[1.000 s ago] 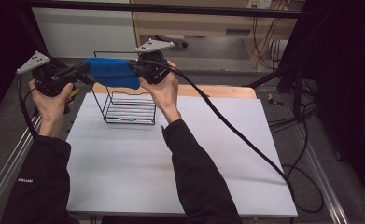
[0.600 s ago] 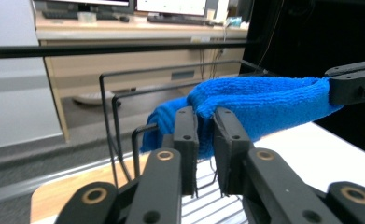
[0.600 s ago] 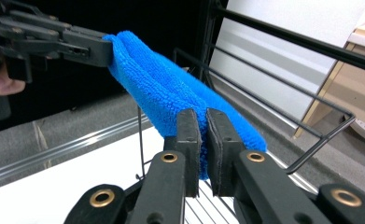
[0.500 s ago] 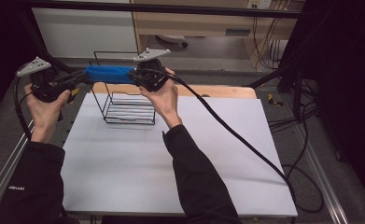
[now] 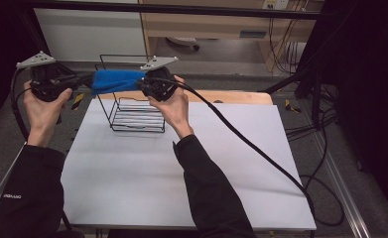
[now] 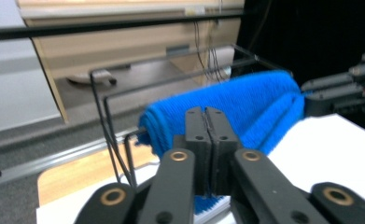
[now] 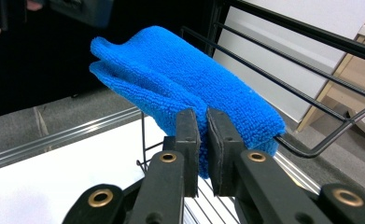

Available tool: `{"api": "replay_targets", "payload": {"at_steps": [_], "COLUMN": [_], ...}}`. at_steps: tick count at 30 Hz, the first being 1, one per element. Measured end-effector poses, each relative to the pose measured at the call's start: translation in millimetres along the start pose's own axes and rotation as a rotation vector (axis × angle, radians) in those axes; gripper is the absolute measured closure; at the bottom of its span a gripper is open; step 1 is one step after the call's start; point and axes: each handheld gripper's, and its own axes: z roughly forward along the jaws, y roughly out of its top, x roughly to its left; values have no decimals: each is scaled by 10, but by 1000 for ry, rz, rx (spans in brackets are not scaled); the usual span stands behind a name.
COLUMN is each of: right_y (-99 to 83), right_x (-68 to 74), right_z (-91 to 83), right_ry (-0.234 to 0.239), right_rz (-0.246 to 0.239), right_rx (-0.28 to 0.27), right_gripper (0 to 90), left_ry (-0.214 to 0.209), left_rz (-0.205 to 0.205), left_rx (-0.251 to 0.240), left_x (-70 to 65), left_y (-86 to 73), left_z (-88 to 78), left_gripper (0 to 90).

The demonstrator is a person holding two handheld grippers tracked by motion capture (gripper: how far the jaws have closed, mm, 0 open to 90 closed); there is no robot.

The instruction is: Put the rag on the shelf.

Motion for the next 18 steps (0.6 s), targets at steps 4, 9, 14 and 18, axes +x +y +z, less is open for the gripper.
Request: {"api": "replay_targets", "payload": {"at_steps": [4, 9, 14, 18], "right_y": [-23, -60, -90, -92], "right_x": [2, 1, 8, 32], "right_z": [17, 35, 41, 29], "right_ry": [5, 10, 23, 34], "right_rz": [-10, -9, 7, 1], "right_rx": [7, 8, 8, -2], "right_gripper": [833, 804, 739, 679], "left_ry": [-28, -25, -10, 4], "left_rz": [16, 21, 28, 25], "left_rx": [49, 86, 105, 116], "left_x": [-19, -12, -7, 17], "left_y": [-67, -157, -240, -286], "left_z": [64, 139, 219, 272], "left_gripper": [897, 898, 899, 898]}}
